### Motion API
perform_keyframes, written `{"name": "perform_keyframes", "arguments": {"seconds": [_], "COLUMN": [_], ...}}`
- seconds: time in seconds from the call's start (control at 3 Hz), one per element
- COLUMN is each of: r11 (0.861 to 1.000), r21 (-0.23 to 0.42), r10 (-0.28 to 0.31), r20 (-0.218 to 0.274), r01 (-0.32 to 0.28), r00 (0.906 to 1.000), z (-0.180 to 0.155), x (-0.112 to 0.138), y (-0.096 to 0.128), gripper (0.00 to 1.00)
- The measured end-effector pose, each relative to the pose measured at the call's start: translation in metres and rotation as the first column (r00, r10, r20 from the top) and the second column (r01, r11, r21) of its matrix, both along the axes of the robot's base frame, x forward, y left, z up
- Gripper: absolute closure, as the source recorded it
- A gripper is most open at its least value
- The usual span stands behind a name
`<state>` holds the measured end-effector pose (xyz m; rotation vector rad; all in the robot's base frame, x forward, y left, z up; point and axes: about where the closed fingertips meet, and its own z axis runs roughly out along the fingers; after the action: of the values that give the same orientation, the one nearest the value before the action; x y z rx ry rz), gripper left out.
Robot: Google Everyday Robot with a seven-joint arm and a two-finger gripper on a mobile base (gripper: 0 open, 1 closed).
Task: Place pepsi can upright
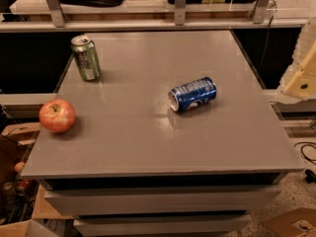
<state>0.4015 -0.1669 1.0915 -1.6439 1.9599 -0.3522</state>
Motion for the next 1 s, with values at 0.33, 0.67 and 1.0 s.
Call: {"name": "perform_keyframes", "arguments": {"seconds": [0.33,0.67,1.0], "r11": [1.0,1.0,0.995], "r21": [0.0,0.0,-0.011], "r10": [0.0,0.0,0.097], "r20": [0.0,0.0,-0.034], "r01": [0.0,0.0,-0.098], "r00": [1.0,1.0,0.9947], "z": [0.0,0.0,-0.005], "x": [0.0,0.0,0.007], "y": [0.0,0.0,0.018], "gripper": [0.0,0.0,0.0]}}
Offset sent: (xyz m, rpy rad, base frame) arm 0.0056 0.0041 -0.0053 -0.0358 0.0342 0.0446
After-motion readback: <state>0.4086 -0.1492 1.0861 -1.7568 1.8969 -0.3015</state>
